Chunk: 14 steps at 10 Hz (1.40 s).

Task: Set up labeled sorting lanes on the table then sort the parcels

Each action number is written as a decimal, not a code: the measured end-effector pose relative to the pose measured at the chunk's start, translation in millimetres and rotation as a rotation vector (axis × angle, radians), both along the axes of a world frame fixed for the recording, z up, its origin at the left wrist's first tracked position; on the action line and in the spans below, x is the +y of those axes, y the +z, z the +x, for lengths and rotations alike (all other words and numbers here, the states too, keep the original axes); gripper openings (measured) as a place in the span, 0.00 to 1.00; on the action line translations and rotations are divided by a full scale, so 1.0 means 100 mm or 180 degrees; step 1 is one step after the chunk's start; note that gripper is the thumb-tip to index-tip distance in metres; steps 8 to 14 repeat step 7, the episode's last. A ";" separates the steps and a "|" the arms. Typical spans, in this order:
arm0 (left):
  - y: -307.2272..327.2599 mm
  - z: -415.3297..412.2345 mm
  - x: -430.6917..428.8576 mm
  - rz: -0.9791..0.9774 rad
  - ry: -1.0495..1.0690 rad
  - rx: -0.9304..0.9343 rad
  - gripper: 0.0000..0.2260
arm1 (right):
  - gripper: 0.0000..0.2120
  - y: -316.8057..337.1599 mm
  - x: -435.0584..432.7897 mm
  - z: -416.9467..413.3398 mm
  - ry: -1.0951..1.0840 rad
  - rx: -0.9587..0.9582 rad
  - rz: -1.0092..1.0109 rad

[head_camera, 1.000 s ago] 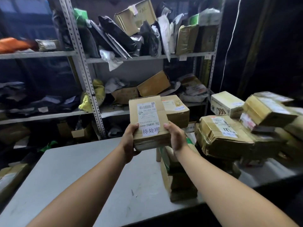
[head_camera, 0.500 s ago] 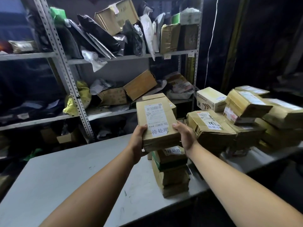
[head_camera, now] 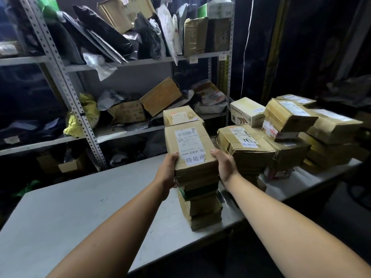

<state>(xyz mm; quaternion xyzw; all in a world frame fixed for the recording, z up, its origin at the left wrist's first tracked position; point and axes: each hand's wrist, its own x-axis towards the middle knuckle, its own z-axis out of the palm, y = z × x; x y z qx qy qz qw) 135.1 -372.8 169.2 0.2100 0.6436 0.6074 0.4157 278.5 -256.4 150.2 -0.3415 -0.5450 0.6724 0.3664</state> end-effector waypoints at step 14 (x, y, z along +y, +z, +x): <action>0.22 -0.08 0.13 0.0605 0.0506 0.1160 0.12 | 0.38 0.08 0.15 -0.05 -0.0269 -0.0412 0.0268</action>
